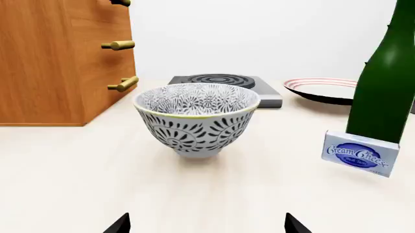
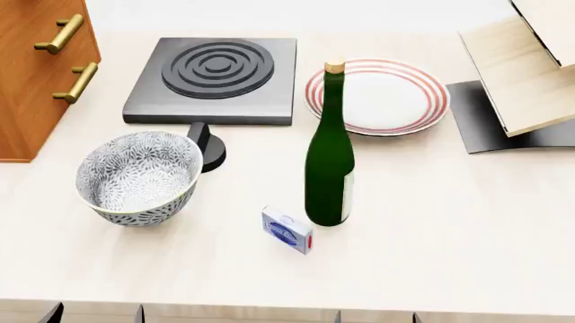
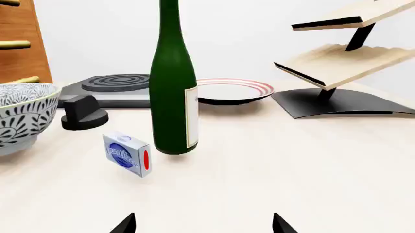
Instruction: Pick up the akita bowl and put it on the plate.
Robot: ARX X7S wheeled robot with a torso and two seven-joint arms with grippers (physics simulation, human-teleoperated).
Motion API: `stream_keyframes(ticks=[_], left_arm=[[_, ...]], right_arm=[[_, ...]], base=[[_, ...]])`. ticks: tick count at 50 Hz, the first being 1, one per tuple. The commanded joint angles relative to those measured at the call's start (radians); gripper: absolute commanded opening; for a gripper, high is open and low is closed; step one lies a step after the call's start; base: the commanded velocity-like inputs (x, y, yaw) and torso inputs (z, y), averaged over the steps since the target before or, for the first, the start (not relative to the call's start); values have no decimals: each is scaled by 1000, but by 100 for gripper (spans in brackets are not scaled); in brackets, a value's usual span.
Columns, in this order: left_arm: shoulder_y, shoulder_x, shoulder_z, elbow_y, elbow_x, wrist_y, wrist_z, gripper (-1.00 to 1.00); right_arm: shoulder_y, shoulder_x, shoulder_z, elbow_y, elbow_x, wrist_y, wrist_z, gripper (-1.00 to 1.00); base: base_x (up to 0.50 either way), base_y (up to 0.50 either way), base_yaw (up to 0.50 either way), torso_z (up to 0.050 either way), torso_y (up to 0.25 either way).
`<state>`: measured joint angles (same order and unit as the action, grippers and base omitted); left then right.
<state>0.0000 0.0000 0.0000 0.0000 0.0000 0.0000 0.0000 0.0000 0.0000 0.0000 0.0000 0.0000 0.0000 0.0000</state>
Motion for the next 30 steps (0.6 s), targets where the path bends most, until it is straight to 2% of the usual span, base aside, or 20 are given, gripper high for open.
stream_keyframes(ticks=[1,17,30], left_arm=[[-6,-34,41,-25,-34,20,-40,100],[25,-67,70,86,-62,-9,-76,100],[23,-105,60,445,-46,-152,-134,100]], right_arm=[[6,14,-19,22,14,-17,18,100],[-4,54,-70,-5,34,-38,88,100],[9,85,-63,-275,46,85,138,100]], base=[[0,0,0,0,0],[0,0,0,0,0],[0,0,0,0,0]])
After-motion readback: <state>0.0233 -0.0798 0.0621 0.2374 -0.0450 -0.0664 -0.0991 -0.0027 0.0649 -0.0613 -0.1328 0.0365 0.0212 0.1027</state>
